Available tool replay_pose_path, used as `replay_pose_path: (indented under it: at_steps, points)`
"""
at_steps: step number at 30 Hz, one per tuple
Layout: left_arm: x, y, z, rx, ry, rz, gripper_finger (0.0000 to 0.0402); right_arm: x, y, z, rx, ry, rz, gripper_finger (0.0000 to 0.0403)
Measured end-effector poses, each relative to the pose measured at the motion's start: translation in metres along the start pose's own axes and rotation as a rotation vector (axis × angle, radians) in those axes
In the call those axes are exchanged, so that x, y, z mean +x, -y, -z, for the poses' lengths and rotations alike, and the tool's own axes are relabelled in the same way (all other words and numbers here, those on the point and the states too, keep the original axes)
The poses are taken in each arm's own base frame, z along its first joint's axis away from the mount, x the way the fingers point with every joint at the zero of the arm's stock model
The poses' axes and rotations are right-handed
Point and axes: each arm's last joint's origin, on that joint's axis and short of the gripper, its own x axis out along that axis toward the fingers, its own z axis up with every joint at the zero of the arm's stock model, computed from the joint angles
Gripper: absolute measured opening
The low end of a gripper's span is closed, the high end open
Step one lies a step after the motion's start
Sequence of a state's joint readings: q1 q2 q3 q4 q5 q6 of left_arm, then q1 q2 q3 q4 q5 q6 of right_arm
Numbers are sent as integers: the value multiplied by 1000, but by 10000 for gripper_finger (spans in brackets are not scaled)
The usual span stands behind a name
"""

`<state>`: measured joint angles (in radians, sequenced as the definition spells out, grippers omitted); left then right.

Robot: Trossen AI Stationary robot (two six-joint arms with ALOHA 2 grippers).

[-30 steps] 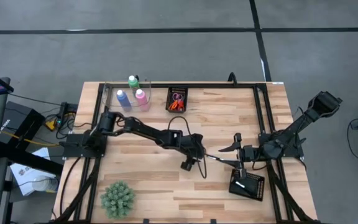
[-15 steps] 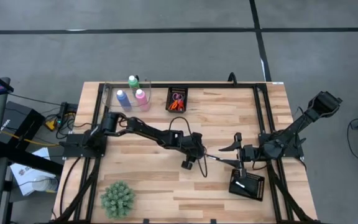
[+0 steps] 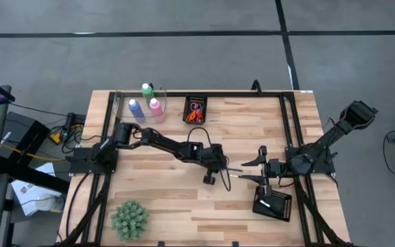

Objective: Pick & Place Paint Supplies
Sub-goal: Put the black paint brush into the bottom black bin

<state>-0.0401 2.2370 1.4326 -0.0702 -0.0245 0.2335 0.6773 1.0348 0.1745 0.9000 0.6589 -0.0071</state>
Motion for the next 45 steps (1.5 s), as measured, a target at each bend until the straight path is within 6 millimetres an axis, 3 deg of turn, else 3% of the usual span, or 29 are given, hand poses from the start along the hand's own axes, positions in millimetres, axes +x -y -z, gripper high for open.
replay_pose_path:
  at_steps: [17,30,35,45]
  points:
    - [-7,-3,19,-109,-236,-27,1,0,0,4,31,-35,-2,179]
    - [-28,2,11,-96,-244,-8,7,6,16,22,62,-184,130,179]
    - [-38,1,7,-86,-241,-2,43,6,16,22,63,-184,131,179]
    - [-41,0,4,-14,-220,18,168,6,16,23,55,-195,132,179]
